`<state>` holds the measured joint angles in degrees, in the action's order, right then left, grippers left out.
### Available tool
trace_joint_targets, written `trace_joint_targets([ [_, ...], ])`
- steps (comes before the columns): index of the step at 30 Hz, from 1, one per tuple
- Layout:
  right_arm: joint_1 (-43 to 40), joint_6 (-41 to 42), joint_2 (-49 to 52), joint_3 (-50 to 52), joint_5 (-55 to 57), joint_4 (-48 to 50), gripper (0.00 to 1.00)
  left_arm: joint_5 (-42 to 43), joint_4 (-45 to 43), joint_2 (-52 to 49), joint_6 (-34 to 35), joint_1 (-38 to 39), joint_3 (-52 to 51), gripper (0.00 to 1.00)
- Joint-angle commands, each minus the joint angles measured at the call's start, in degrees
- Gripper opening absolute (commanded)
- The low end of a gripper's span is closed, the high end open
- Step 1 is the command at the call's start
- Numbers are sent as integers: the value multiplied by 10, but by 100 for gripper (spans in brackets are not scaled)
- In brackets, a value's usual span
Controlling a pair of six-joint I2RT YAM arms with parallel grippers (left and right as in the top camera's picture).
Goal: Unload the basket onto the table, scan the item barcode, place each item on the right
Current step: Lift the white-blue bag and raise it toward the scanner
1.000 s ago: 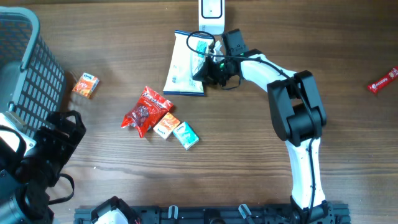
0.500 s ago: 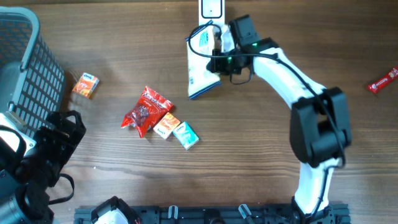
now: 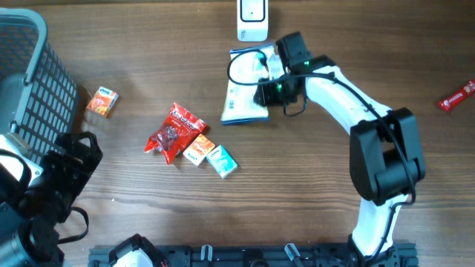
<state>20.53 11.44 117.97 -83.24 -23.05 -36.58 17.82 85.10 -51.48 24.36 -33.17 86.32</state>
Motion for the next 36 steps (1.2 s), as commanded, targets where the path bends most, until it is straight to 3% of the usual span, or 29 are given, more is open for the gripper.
trace_joint_targets([
  [1, 2, -7, 12, 10, -8, 34, 75, -4, -2, 0, 5, -4, 3, 100],
  [2, 2, -3, 12, 10, -16, 46, 86, -4, -2, 0, 5, -4, 3, 100],
  [6, 2, 50, 12, 12, -15, 94, 100, -4, -2, 0, 5, -4, 3, 100],
  [15, 2, 191, 61, 12, 38, 111, 100, -4, -2, 0, 5, -4, 3, 100],
  [21, 2, 246, 106, 12, -54, 192, 100, -4, -2, 0, 5, -4, 3, 100],
  [27, 10, 293, 162, 12, -71, 215, 99, -4, -2, 0, 5, -4, 3, 100],
  [28, 13, 300, 177, 12, -75, 225, 93, -4, -2, 0, 5, -4, 3, 100],
  [29, 15, 310, 187, 12, -75, 229, 80, -4, -2, 0, 5, -4, 3, 100],
  [31, 16, 328, 204, 12, -75, 240, 45, -4, -2, 0, 5, -4, 3, 100],
  [34, 16, 339, 217, 12, -75, 254, 4, -4, -2, 0, 5, -4, 3, 100],
  [36, 16, 342, 219, 12, -74, 259, 4, -4, -2, 0, 5, -4, 3, 100],
])
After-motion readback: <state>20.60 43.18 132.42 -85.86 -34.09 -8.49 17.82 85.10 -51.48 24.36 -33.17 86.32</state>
